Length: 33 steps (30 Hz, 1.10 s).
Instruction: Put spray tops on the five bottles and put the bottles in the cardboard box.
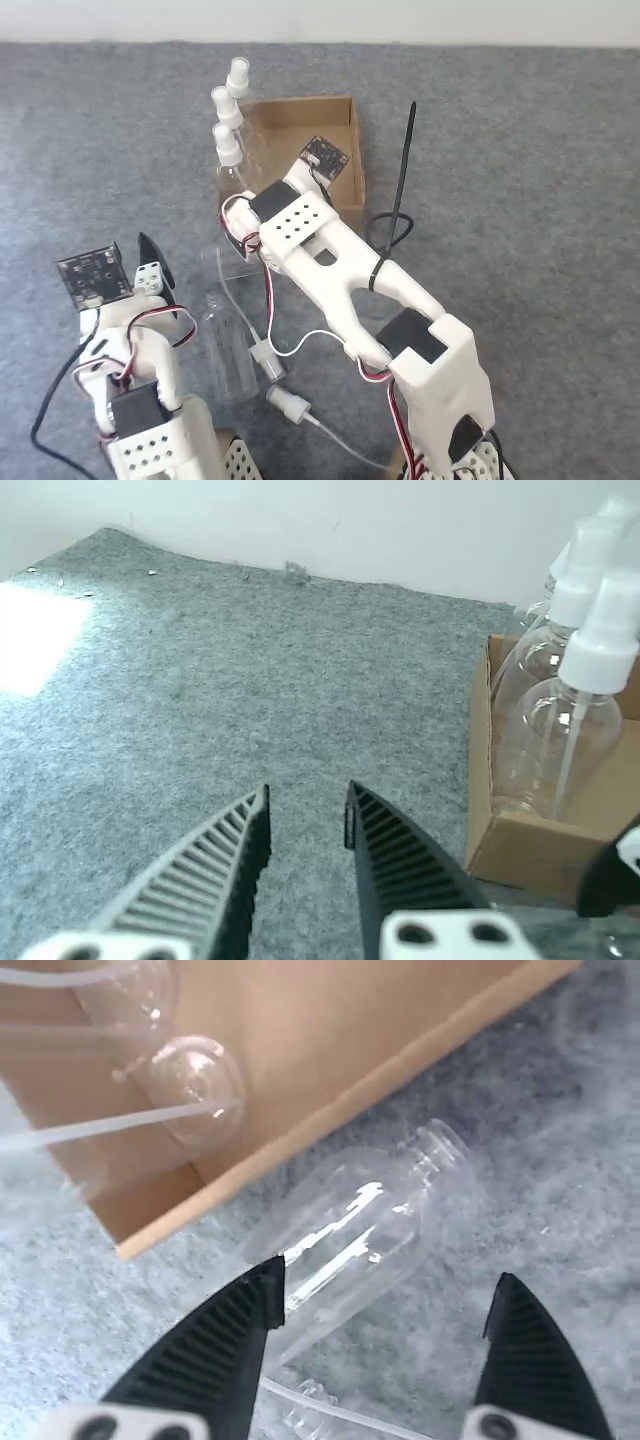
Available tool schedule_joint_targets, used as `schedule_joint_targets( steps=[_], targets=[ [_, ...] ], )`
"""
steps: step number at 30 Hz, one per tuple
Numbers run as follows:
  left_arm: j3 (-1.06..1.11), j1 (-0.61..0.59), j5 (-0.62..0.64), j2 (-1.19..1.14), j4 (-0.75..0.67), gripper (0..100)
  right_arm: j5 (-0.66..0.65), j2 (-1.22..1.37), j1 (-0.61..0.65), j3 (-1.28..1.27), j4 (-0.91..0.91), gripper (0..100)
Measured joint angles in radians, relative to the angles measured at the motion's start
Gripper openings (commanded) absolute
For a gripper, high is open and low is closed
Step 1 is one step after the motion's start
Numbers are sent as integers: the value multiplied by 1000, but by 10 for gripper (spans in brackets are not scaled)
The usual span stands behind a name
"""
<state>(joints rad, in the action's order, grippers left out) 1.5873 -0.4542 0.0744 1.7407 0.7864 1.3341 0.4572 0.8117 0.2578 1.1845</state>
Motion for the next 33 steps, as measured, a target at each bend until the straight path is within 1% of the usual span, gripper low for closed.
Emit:
schedule_joint_targets(
  steps=[3, 7, 12, 21, 33],
  targets=[
    [0, 0, 0, 0, 0, 120, 3, 26, 0, 0, -9, 285],
    [0, 0, 0, 0, 0, 120, 6, 72, -8, 20, -64, 285],
    [0, 0, 0, 0, 0, 120, 8, 84, -8, 31, -66, 285],
    [0, 0, 0, 0, 0, 120, 8, 84, -8, 37, -44, 285],
    [0, 0, 0, 0, 0, 120, 3, 57, 2, 41, 64, 288]
  ],
)
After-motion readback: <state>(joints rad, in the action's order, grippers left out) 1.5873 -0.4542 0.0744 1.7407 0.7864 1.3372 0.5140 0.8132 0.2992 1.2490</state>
